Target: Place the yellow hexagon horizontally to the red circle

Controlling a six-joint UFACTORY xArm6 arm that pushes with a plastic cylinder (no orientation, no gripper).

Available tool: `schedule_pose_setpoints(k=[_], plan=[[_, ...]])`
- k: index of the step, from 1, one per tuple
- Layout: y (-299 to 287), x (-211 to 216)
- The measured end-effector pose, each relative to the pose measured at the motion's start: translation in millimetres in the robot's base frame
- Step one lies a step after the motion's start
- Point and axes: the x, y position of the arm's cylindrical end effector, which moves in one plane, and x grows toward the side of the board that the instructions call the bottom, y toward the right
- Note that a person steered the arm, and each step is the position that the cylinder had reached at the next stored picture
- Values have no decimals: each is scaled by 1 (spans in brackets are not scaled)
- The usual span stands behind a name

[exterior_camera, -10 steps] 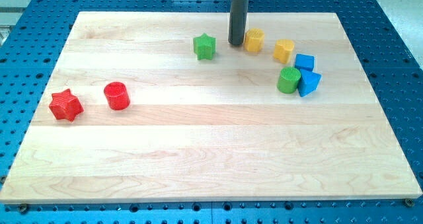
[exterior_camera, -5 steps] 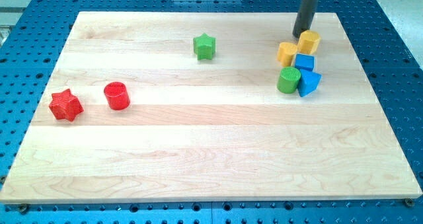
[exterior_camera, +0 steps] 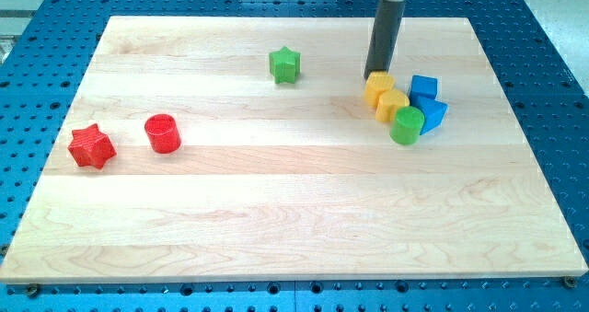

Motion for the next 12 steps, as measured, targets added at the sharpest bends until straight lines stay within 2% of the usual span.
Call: schedule_pose_setpoints(k=[1, 2, 3, 4, 5, 6, 7, 10, 11, 12], plan=[[14, -4], [32, 41], [-3, 49], [-63, 48], [-12, 38], [-34, 1], [-80, -2], [-89, 11], [-116, 14], [-97, 36]])
